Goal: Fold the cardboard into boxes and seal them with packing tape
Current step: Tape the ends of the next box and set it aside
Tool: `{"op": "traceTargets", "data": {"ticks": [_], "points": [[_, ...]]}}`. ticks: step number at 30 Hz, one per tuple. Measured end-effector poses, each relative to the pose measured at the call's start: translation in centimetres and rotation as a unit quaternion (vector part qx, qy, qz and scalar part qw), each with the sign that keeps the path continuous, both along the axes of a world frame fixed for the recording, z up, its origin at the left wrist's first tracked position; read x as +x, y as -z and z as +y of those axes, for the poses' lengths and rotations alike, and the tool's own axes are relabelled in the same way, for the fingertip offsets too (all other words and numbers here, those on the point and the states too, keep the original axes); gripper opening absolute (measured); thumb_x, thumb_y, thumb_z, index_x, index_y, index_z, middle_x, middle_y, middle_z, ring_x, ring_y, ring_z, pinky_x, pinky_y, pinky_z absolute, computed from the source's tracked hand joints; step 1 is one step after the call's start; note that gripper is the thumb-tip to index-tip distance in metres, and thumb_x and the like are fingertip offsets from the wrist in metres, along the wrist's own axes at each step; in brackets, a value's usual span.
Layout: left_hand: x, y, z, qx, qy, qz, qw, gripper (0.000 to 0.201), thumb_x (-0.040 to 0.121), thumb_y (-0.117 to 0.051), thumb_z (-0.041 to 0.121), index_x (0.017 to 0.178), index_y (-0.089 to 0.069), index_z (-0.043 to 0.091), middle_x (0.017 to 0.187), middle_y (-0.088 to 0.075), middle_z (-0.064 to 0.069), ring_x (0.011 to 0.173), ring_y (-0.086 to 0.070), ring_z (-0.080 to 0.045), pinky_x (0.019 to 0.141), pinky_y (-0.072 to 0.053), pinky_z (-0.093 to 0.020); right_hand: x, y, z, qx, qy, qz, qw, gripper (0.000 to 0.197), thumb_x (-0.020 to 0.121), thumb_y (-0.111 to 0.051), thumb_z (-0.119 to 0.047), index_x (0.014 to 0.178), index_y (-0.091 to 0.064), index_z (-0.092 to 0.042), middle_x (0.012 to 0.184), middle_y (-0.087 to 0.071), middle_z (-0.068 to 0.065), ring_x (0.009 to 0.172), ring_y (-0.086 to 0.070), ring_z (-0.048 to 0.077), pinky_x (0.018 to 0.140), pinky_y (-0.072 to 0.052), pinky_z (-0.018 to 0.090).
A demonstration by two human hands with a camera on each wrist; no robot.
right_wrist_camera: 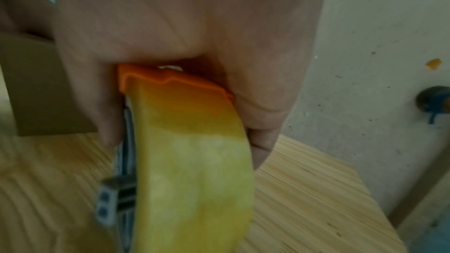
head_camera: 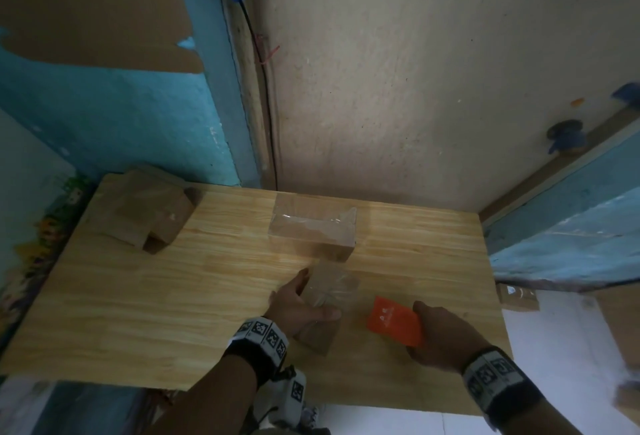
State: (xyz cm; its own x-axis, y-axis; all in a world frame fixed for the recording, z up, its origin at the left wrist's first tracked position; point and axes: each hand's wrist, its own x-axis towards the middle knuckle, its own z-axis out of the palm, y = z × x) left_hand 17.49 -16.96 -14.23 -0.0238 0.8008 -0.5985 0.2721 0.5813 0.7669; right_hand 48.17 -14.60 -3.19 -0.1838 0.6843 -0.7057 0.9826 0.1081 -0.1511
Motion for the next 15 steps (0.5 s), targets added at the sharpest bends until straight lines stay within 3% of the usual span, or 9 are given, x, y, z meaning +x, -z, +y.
{"op": "traceTargets", "data": {"ticks": [5, 8, 11, 15], "points": [[0.0, 0.2, 0.0, -0.008, 0.003, 0.013, 1.0, 0.122, 0.027, -0.097, 0.074, 0.138, -0.046, 0.061, 0.126, -0.067, 0.025, 0.128, -0.058, -0.019, 0.111, -0.044, -0.053, -3.6, -0.2, 0.7, 0.014, -0.017, -0.048, 0.999, 0.05, 0.081, -0.075, -0.045, 0.122, -0.051, -0.028, 0.114, -0.065, -0.003, 0.104, -0.069, 0.02, 0.091, -0.06, 0.039], [0.1, -0.2, 0.0, -0.008, 0.014, 0.012, 1.0, 0.112, 0.028, -0.095, 0.075, 0.131, -0.052, 0.062, 0.12, -0.07, 0.024, 0.125, -0.06, -0.019, 0.112, -0.043, -0.054, -5.1, 0.2, 1.1, 0.014, -0.019, -0.061, 0.998, 0.049, 0.082, -0.078, -0.041, 0.121, -0.052, -0.026, 0.112, -0.064, -0.004, 0.103, -0.069, 0.018, 0.092, -0.061, 0.038], [0.2, -0.9, 0.0, -0.005, 0.016, 0.012, 1.0, 0.112, 0.028, -0.094, 0.078, 0.131, -0.058, 0.053, 0.115, -0.073, 0.021, 0.12, -0.064, -0.015, 0.114, -0.041, -0.054, -6.0, 0.4, 1.5, 0.011, -0.015, -0.076, 0.997, 0.049, 0.083, -0.081, -0.038, 0.12, -0.053, -0.026, 0.109, -0.063, -0.006, 0.101, -0.068, 0.017, 0.093, -0.061, 0.038], [0.3, -1.4, 0.0, -0.006, 0.028, 0.021, 0.999, 0.112, 0.028, -0.09, 0.082, 0.132, -0.057, 0.053, 0.12, -0.071, 0.02, 0.123, -0.062, -0.015, 0.115, -0.039, -0.055, -6.8, 0.0, 2.1, 0.013, -0.027, -0.106, 0.994, 0.051, 0.083, -0.084, -0.038, 0.123, -0.056, -0.024, 0.11, -0.065, -0.005, 0.103, -0.07, 0.018, 0.096, -0.06, 0.039]]}}
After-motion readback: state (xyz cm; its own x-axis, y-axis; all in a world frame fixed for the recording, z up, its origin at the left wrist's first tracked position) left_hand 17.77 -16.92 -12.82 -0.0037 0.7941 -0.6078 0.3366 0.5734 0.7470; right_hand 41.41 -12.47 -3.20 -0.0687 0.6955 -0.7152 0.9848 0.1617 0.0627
